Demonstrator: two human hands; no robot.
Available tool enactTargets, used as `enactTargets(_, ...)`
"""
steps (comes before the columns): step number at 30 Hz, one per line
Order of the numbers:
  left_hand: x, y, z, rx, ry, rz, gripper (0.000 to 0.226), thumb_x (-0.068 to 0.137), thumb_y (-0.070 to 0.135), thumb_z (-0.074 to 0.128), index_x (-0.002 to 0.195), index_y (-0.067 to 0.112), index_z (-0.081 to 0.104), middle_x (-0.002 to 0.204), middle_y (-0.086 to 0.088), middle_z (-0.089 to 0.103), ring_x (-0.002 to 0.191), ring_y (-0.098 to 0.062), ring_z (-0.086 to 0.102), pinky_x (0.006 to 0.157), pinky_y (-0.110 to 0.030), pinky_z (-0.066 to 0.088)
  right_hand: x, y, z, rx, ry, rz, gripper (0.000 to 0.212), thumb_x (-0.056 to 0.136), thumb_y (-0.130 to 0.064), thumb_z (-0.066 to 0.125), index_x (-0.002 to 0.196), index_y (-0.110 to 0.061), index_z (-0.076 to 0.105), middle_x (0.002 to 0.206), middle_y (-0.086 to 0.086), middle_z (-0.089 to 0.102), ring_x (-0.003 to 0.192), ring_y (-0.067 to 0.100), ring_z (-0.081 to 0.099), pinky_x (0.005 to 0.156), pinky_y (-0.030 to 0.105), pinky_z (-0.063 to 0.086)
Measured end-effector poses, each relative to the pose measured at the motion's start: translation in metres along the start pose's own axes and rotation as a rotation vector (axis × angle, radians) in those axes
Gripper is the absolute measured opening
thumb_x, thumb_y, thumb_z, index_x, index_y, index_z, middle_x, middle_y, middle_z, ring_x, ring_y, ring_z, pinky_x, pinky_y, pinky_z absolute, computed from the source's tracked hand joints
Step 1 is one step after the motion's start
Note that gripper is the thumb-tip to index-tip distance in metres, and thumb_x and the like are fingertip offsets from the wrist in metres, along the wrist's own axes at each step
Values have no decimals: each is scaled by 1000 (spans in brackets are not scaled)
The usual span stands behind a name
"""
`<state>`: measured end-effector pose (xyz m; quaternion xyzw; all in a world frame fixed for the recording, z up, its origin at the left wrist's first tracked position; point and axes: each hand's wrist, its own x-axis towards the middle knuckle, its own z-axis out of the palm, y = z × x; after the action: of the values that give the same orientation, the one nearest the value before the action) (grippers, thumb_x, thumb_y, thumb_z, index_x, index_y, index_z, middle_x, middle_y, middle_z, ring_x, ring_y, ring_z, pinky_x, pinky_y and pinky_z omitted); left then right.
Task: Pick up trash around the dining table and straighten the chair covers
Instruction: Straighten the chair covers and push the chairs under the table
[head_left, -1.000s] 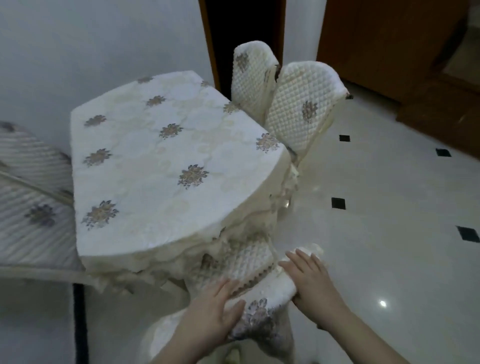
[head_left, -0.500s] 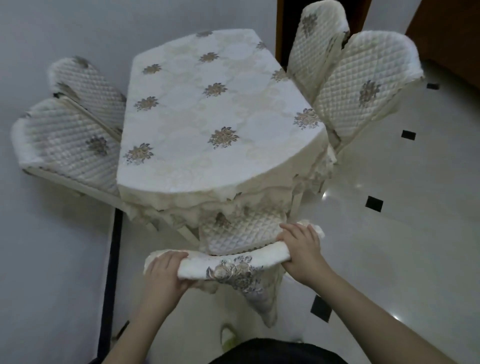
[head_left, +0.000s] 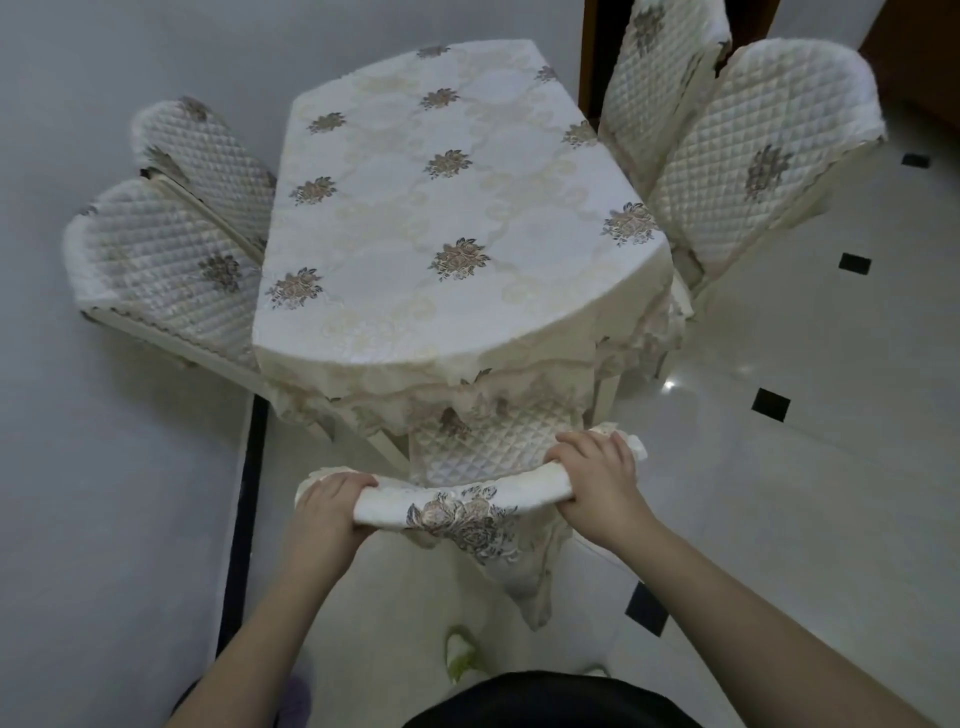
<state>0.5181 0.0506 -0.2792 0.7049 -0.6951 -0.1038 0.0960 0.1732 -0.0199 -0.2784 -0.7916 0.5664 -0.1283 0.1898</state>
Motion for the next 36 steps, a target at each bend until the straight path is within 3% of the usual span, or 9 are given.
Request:
enactTargets(4, -1, 10, -3, 43, 13, -24, 45, 56, 24, 90, 94, 16, 66, 93, -2, 68, 86, -27, 63, 74, -40, 48, 1, 0, -5, -17, -41, 3, 40, 75, -25, 63, 113, -32, 57, 128, -10, 49, 128, 17, 34, 113, 37, -1)
enactTargets(9, -10, 24, -13, 108, 64, -10, 38, 59, 23, 88, 89, 16, 65, 87, 0, 67, 81, -25, 62, 66, -35, 47, -1, -4, -7, -60, -85, 39, 39, 76, -25, 59, 114, -30, 55, 117, -8, 54, 121, 19, 40, 112, 37, 2)
enactTargets(15, -10, 25, -22, 171, 49, 24, 34, 61, 24, 86, 85, 19, 63, 79, 3, 65, 74, -22, 61, 53, -28, 28, -3, -8, -9, -47, -102, 64, 38, 75, -20, 56, 112, -29, 54, 115, -7, 55, 119, 21, 42, 114, 39, 6)
enactTargets(24, -21, 20, -19, 226, 12, 71, 34, 56, 23, 86, 78, 21, 61, 76, 6, 65, 71, -19, 63, 47, -21, 21, -12, -7, -5, -104, -119, 85, 42, 75, -19, 58, 116, -30, 53, 117, -7, 54, 121, 22, 41, 115, 40, 8)
enactTargets(29, -16, 14, -18, 230, 17, 76, 35, 54, 26, 86, 77, 21, 61, 76, 5, 64, 73, -21, 62, 49, -27, 31, -11, -5, -2, -91, -109, 81, 39, 74, -20, 59, 112, -30, 54, 114, -7, 54, 120, 23, 41, 113, 39, 8)
enactTargets(33, -10, 7, -15, 155, -17, 9, 28, 66, 31, 79, 87, 22, 63, 86, 7, 64, 80, -21, 61, 54, -30, 44, -9, -8, -2, -51, -109, 90, 41, 74, -18, 60, 113, -32, 56, 119, -8, 53, 123, 22, 37, 114, 40, 6)
enactTargets(36, -9, 2, -13, 106, 11, -9, 29, 66, 33, 81, 89, 24, 66, 87, 9, 65, 80, -21, 60, 55, -28, 42, -6, -12, -1, -47, -124, 95, 43, 74, -19, 60, 115, -34, 56, 124, -10, 52, 123, 21, 36, 113, 39, 5)
